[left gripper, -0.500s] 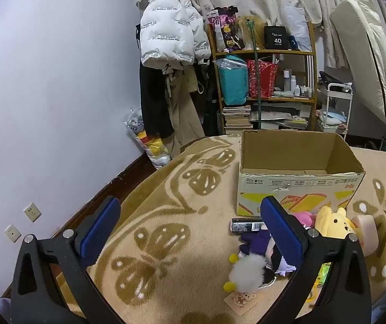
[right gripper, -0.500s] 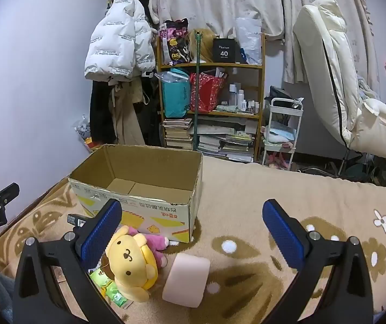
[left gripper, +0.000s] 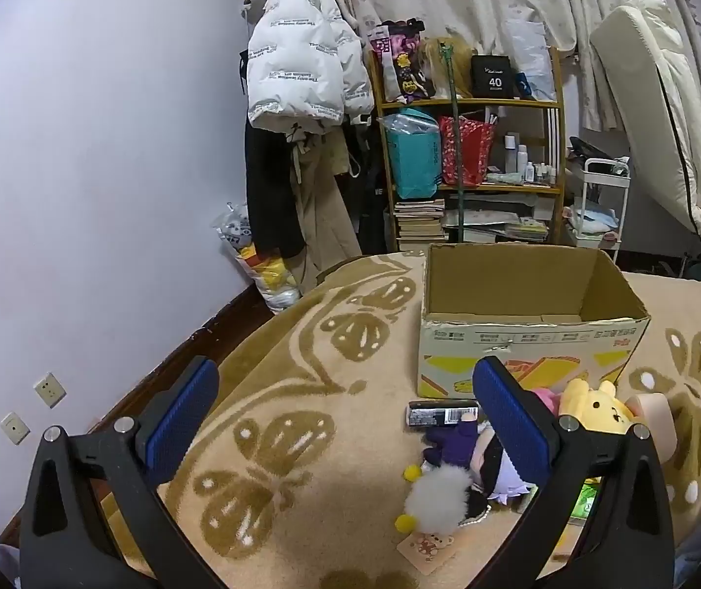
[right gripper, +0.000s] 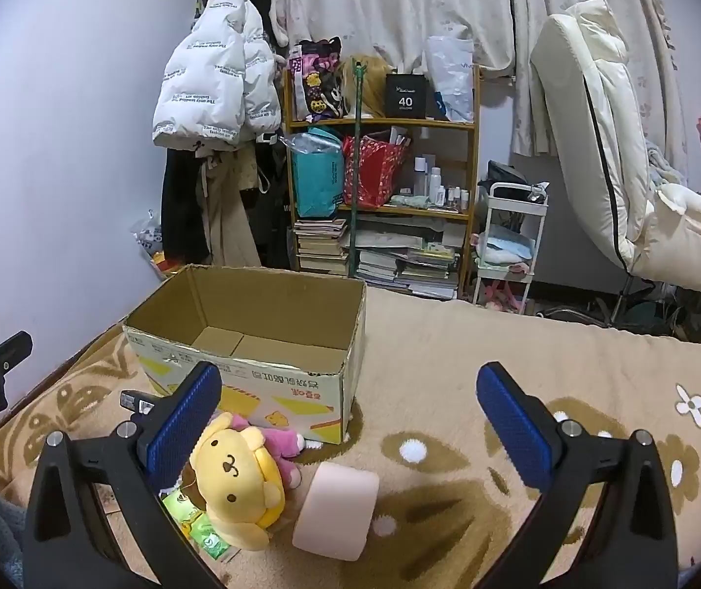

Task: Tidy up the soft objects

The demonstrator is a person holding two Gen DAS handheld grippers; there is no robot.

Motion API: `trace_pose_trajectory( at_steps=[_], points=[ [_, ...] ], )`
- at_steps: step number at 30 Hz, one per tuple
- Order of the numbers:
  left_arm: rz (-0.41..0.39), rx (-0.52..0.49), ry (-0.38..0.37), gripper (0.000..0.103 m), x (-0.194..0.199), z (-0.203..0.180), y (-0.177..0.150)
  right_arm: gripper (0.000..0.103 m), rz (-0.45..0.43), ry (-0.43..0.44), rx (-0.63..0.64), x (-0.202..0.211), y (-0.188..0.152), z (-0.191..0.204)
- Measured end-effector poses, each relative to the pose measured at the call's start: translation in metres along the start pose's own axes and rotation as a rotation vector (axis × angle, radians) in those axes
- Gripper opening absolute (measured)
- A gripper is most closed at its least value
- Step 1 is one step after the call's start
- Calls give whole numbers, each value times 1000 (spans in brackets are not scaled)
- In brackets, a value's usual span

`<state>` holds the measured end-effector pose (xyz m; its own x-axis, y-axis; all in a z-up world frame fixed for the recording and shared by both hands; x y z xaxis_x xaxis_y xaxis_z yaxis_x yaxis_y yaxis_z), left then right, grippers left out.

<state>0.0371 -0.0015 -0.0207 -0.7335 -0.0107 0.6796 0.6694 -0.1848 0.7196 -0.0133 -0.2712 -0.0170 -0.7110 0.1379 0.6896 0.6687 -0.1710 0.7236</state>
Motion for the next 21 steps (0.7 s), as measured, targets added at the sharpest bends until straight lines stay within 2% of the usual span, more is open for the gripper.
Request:
trace_pose_trajectory(
  at_steps=[21],
  points=[
    [1, -4, 2, 102, 0, -3, 0, 103, -24, 0, -11, 11, 2, -3]
  ],
)
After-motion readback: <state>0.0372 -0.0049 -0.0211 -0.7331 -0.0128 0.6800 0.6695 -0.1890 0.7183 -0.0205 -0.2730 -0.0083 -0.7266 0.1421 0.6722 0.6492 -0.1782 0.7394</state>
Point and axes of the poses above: each gripper's, at about its wrist camera, not at the fingertips, and x roughly against the way its jaws point, z to its left, y to its top, the point moved 5 cm from there along -x, roughly the way its jaws point, and after that the axes turned 15 degrees about z, right-handed, at the moved point
